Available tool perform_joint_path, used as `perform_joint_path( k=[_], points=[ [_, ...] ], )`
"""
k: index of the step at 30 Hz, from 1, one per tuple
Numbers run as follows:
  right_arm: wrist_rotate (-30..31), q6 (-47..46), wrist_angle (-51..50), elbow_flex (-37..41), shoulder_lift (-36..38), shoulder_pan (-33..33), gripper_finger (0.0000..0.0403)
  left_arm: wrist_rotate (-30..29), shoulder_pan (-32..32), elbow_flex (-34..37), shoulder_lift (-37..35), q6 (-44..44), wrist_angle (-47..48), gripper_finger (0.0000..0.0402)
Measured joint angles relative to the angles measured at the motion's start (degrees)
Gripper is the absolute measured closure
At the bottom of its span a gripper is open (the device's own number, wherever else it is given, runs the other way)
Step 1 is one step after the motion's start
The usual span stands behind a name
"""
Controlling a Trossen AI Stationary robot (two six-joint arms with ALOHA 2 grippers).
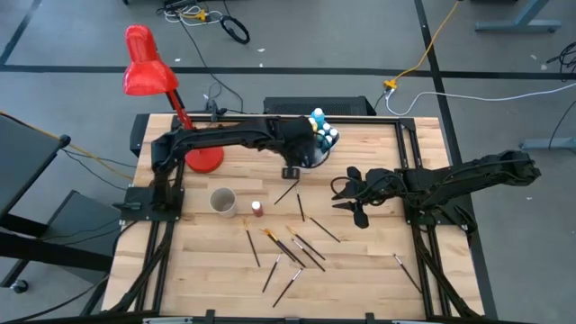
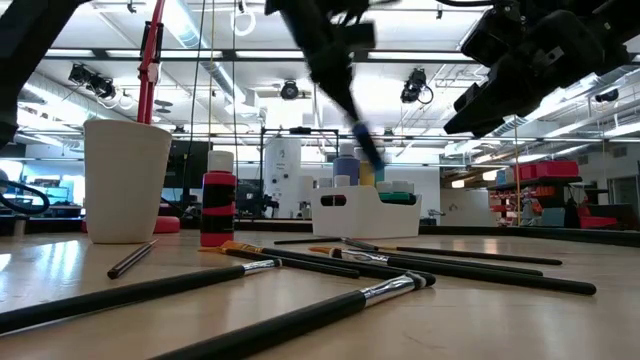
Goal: Pick & Place Paint Supplies
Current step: Put the small dark blue paint bottle into the white bin
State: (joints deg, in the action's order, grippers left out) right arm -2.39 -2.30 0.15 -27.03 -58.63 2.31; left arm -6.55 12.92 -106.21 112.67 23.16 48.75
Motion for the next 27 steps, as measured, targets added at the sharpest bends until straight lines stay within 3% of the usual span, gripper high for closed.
perform_joint_path(
  k=[2, 12, 27],
  points=[
    [0.0, 0.02, -0.55, 0.0, 0.0, 0.0, 0.0292, 0.19, 0.83, -0.28, 1.71, 0.82, -2.32, 0.0267],
    [0.0, 0.19, -0.87, 0.0, -0.04, 0.0, 0.0292, -4.53, 1.78, -0.13, 6.81, 4.07, 4.25, 0.0263],
    [0.0, 2.19, -1.02, -0.02, -0.04, 0.0, 0.0292, -0.52, 1.06, -0.17, 7.36, 5.25, 2.74, 0.0266]
  ],
)
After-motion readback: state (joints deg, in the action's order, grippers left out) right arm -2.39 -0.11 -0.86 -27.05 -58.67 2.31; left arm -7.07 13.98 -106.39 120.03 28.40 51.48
